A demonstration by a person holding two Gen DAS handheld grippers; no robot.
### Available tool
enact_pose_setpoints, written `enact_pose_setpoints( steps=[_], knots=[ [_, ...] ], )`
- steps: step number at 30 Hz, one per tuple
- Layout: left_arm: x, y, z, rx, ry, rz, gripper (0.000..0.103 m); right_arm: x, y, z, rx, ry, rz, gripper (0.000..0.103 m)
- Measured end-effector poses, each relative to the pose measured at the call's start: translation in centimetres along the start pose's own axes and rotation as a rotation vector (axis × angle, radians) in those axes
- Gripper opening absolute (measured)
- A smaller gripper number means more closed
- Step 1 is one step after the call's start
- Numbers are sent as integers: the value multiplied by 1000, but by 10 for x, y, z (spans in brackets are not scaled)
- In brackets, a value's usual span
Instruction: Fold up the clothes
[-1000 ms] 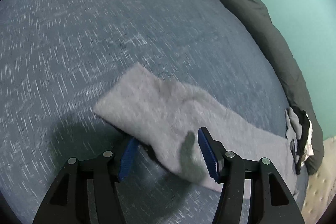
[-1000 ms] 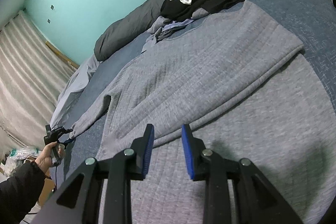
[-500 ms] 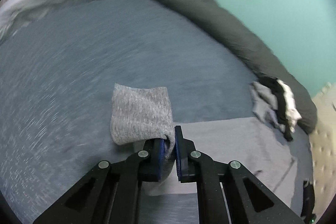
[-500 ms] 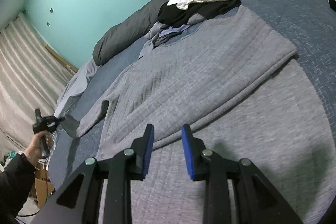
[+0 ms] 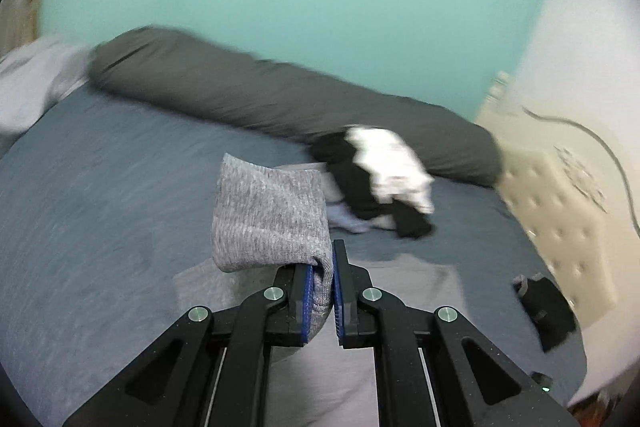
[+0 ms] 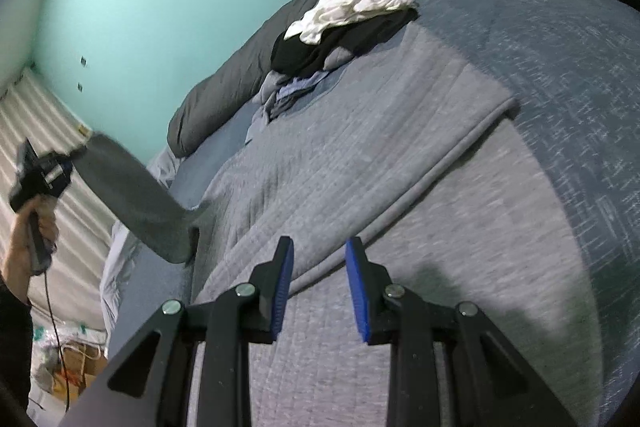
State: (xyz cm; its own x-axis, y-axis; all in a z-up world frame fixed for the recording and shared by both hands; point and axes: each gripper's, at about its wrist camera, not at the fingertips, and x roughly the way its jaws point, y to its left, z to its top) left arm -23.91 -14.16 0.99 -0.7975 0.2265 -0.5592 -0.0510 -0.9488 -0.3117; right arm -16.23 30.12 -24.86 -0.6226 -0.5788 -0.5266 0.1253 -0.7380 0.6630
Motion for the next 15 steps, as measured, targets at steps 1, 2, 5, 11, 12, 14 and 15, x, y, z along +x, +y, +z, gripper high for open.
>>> enact_pose_setpoints(
  steps=[1, 2, 5, 11, 12, 14, 15],
  knots=[
    [5, -23, 5, 34, 7, -25, 9, -2, -3, 1, 9, -4, 2, 27],
    [11, -46, 6, 66, 17, -52, 9, -4, -5, 3, 18, -7, 3, 27],
    [27, -111, -1, 158, 56, -135, 9, -10, -13, 7, 45, -19, 8, 27],
    [78, -203, -74, 304, 212, -231, 9, -24, -27, 16, 86, -46, 13, 27],
    [88, -211, -89, 313, 241, -240, 9, -28, -30, 18, 91, -52, 10, 27],
    [103, -219, -126, 334, 291, -248, 9, -33, -36, 21, 99, -63, 3, 27],
    [112, -224, -142, 349, 314, -245, 9, -34, -40, 22, 106, -67, 0, 27]
  ],
)
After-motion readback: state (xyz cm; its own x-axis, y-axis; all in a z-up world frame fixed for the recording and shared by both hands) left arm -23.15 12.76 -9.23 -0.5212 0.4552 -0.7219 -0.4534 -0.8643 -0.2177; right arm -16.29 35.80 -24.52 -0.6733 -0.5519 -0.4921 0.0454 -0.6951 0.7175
